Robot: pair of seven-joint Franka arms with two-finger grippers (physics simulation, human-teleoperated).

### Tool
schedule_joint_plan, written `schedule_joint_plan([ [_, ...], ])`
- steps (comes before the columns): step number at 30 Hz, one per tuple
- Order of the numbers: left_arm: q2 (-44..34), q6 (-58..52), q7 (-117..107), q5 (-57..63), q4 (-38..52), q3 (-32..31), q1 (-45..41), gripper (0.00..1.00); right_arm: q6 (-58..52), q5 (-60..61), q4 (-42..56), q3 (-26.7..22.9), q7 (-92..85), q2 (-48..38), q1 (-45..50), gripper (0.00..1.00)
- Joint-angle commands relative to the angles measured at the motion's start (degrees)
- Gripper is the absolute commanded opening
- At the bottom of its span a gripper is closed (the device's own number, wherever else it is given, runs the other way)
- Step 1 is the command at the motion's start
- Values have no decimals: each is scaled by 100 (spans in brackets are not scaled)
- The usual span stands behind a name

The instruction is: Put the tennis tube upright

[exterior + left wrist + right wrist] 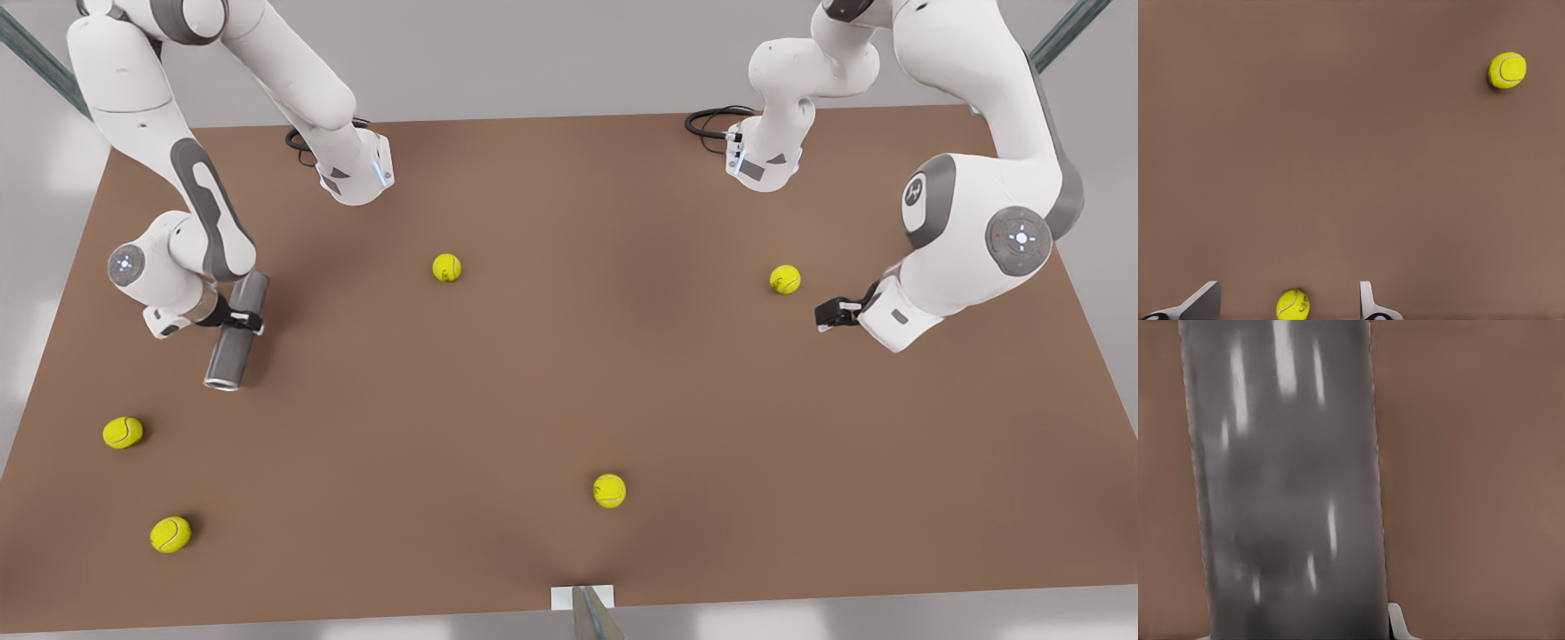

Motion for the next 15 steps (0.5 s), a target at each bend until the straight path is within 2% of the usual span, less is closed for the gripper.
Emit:
schedule_joint_plan([
  [1,-2,2,0,1,0,0,-3,99,-1,-10,13,46,-13,-27,8,73],
  [6,24,117,9,1,325,9,14,99,25,26,74,942,-13,-273,16,73],
  [9,42,81,-9,-35,325,0,14,99,-54,78,364,1716,-22,-282,78,73],
  [12,-20,-173,-499,-87,351,-123,-12,99,-72,113,725,1716,-13,-229,1220,73],
  [15,-55,-252,-738,53,466,-149,-38,99,-80,122,1216,1628,-13,192,2274,73],
])
